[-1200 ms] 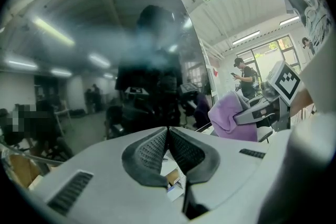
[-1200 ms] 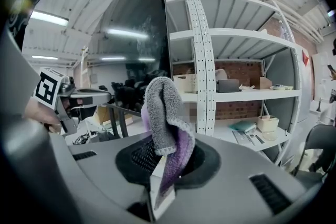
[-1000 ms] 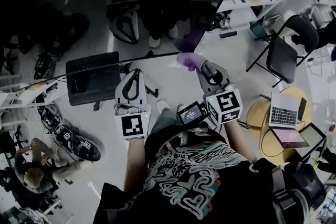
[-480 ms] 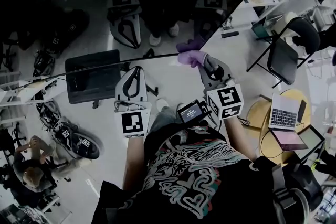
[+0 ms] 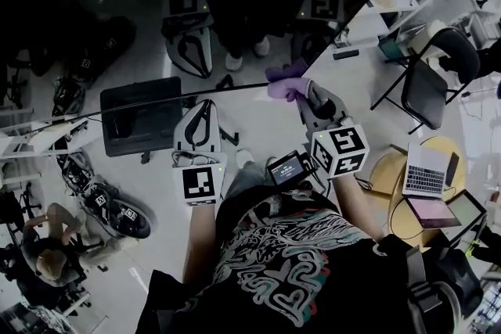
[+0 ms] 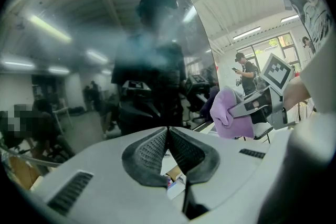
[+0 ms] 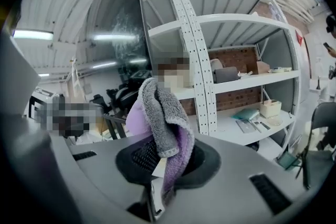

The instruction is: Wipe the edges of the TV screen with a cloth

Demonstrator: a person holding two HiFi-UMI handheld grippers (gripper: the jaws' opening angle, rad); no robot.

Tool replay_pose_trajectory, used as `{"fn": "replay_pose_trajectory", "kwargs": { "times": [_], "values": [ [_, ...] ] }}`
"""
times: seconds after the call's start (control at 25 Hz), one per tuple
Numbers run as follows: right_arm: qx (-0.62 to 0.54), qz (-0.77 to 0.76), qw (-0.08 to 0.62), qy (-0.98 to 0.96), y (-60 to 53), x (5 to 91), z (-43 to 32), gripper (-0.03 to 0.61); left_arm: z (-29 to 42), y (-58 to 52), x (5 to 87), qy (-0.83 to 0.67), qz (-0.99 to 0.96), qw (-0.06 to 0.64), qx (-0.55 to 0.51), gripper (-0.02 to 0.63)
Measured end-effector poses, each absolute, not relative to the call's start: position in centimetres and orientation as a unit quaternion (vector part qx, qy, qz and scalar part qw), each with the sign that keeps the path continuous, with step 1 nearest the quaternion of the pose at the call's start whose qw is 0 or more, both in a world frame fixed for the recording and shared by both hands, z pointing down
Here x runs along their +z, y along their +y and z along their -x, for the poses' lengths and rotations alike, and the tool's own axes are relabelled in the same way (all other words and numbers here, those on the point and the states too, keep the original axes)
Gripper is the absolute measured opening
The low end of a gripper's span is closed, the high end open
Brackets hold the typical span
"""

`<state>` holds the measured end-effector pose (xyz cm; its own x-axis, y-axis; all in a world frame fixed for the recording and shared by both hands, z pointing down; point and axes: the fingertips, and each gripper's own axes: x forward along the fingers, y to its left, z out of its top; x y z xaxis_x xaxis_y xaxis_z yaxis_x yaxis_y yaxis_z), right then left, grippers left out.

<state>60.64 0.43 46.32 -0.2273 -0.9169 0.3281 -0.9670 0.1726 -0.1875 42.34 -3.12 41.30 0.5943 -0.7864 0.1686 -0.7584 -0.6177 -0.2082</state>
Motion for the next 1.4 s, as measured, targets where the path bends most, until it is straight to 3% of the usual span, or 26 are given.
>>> {"fn": "replay_pose_trajectory", "kwargs": {
  "times": [1.4],
  "values": [
    [0.400,-0.527,-0.170,-0.730,0.3,45.6,-59.3,0.077,-41.8,-1.6,42.0,0.437,0.879,0.083,-0.173,0.021]
  ]
}}
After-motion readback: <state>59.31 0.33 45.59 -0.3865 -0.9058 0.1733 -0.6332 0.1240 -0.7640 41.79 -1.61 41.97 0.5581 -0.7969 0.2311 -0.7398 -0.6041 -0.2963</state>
